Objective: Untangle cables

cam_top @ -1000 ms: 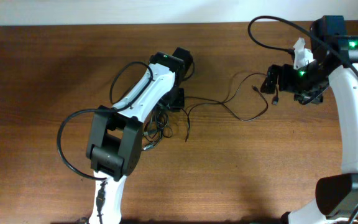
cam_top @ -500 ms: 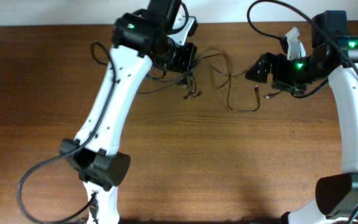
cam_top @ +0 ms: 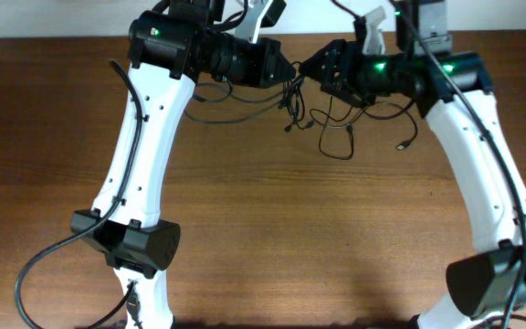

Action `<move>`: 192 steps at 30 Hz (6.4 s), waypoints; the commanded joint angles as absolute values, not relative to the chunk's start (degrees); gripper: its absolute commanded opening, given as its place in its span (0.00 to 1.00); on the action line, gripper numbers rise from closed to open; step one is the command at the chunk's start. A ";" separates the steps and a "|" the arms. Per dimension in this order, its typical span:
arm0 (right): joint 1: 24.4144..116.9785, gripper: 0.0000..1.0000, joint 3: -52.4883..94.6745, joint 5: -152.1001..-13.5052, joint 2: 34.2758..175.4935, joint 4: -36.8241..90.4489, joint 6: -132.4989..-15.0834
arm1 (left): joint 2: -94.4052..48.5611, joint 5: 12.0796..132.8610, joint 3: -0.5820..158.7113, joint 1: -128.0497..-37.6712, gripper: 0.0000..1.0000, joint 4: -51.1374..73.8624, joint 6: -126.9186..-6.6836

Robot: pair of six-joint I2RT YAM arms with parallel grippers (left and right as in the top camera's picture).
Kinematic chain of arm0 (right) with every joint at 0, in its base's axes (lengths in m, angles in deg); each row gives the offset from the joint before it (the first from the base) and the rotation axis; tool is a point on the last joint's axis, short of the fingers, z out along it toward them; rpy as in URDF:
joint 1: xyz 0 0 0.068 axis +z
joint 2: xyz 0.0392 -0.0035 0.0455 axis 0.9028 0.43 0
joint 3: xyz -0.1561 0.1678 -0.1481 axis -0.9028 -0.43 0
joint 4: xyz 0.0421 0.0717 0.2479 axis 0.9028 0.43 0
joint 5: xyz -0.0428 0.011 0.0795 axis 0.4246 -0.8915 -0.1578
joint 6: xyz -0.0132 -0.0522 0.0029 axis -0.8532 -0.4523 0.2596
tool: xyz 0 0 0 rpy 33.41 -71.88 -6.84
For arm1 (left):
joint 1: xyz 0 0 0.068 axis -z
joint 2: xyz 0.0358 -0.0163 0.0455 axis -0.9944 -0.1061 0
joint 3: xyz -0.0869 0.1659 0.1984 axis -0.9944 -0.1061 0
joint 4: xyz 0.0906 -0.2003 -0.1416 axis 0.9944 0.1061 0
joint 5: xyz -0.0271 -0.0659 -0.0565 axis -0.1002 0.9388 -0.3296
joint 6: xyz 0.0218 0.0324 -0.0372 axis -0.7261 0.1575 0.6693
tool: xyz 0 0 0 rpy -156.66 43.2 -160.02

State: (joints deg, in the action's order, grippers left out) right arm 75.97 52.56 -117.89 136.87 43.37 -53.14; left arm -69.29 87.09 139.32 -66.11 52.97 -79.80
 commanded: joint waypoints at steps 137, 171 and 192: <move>67.12 0.04 70.19 -84.32 157.29 77.38 -67.98 | -75.19 114.11 135.43 -92.88 0.00 50.08 -84.21; 79.58 0.66 65.60 -121.37 160.61 61.73 -66.10 | -74.95 111.46 135.41 -74.89 0.00 52.46 -87.93; 68.02 0.04 65.39 -111.97 158.05 68.07 -69.49 | -74.93 102.00 135.43 -89.89 0.00 48.46 -84.84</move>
